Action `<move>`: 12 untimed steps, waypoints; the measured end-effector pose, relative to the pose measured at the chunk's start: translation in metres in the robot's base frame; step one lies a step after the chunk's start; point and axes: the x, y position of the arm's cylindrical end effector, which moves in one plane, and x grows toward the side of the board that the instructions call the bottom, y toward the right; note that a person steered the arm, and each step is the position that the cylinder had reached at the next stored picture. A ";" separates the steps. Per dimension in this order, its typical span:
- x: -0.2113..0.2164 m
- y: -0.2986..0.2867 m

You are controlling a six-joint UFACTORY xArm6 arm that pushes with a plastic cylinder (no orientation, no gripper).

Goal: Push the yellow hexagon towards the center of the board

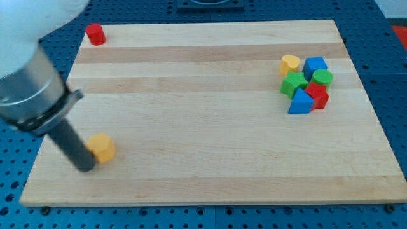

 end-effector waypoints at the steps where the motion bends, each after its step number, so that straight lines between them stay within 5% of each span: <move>1: -0.023 0.042; 3: -0.014 -0.027; 4: -0.045 -0.016; 6: -0.081 0.073; 8: -0.047 0.029; 10: -0.082 0.164; 12: -0.053 0.167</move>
